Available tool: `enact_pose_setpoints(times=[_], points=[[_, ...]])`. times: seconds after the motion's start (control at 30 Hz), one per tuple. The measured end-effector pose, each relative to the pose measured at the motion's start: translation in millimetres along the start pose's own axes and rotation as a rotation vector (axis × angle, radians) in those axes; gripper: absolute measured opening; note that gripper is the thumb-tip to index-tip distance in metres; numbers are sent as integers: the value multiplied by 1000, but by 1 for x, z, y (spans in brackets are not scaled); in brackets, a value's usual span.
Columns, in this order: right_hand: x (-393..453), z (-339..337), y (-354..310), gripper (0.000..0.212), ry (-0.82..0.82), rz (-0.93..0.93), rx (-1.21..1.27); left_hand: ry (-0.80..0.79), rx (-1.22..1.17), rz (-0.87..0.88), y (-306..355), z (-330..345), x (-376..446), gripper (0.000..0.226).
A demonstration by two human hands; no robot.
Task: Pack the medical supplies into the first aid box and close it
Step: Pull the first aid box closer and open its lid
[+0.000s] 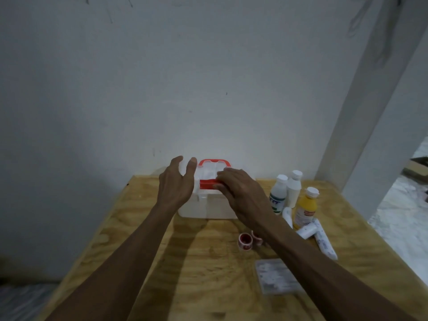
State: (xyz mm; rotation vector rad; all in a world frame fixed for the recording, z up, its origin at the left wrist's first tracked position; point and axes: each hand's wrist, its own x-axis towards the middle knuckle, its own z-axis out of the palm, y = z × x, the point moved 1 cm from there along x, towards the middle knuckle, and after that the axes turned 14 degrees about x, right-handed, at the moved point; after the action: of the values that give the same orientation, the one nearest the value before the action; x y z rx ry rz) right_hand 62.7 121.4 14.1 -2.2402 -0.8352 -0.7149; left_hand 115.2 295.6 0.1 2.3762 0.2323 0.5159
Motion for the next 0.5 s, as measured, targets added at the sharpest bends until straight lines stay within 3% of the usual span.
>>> enact_pose_setpoints(times=[0.33, 0.5], points=[[59, -24, 4, 20, 173, 41, 92, 30, -223, -49, -5, -5, -3, 99], [114, -33, 19, 24, 238, 91, 98, -39, 92, 110, -3, 2, -3, 90]])
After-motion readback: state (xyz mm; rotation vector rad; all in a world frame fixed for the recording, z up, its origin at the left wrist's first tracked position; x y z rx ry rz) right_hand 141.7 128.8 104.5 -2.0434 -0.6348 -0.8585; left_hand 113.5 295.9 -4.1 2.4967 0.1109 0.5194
